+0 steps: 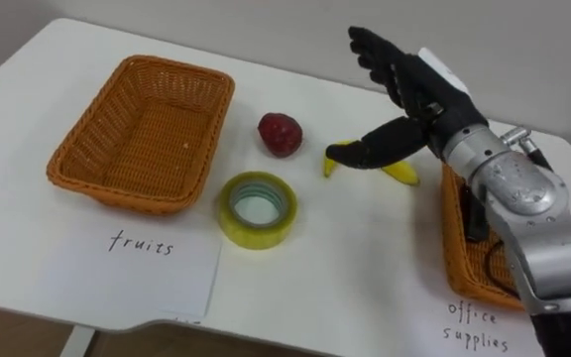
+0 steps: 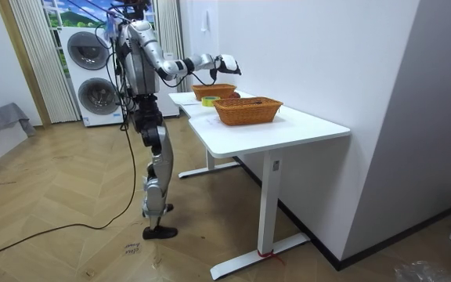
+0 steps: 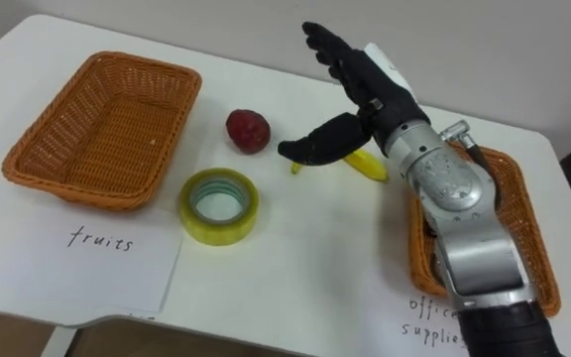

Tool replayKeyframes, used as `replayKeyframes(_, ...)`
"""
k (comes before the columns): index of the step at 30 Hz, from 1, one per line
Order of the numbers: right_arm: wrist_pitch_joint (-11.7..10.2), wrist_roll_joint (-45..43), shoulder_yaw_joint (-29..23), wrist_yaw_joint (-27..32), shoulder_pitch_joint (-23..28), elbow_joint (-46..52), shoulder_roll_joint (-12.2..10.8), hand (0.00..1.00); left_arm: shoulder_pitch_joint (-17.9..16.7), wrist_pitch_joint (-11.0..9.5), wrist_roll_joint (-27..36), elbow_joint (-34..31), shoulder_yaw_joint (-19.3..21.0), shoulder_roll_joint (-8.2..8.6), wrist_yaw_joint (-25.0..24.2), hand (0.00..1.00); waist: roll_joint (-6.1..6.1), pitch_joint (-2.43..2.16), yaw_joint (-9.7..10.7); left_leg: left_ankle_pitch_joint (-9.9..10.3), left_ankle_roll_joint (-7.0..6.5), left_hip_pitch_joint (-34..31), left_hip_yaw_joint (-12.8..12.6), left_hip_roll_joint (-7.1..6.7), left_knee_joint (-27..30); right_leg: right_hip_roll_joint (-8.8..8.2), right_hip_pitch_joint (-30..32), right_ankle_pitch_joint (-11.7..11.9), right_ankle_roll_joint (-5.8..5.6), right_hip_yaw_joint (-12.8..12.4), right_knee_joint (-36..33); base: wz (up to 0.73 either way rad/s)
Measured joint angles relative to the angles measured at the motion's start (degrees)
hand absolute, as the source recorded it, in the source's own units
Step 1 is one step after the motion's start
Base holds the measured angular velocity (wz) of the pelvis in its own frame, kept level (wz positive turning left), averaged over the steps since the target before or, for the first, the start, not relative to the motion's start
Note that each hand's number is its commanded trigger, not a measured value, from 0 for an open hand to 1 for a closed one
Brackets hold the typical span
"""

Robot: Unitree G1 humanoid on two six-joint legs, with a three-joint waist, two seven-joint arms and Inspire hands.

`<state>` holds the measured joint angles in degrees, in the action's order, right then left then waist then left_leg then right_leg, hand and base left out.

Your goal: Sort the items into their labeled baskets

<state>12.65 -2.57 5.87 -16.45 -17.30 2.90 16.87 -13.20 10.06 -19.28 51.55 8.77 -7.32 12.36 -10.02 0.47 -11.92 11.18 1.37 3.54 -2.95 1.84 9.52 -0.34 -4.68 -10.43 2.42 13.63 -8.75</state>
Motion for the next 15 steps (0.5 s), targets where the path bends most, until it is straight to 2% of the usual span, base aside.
replayKeyframes(6,-0.01,-0.19,0.48,0.14,-0.01,-1.57,0.00,0.00,0.03,0.02,0.00,0.02,-0.14,0.02,1.34,0.00,0.05,0.03,-1.34,0.00,-0.01,-0.26,0.44,-0.09,-0.04,-0.11,0.00,0.00,-0.01,0.74,0.03,0.05)
replayKeyframes(15,-0.01,-4.18,2.34,0.35,-0.02,-2.18,-1.14,0.00,-0.08,0.49,-0.71,0.01,-0.72,0.00,3.51,0.00,0.16,0.09,-1.73,-0.07,-0.10,-1.02,0.47,-0.18,-0.02,-0.18,0.66,0.03,-0.07,0.80,0.01,0.00)
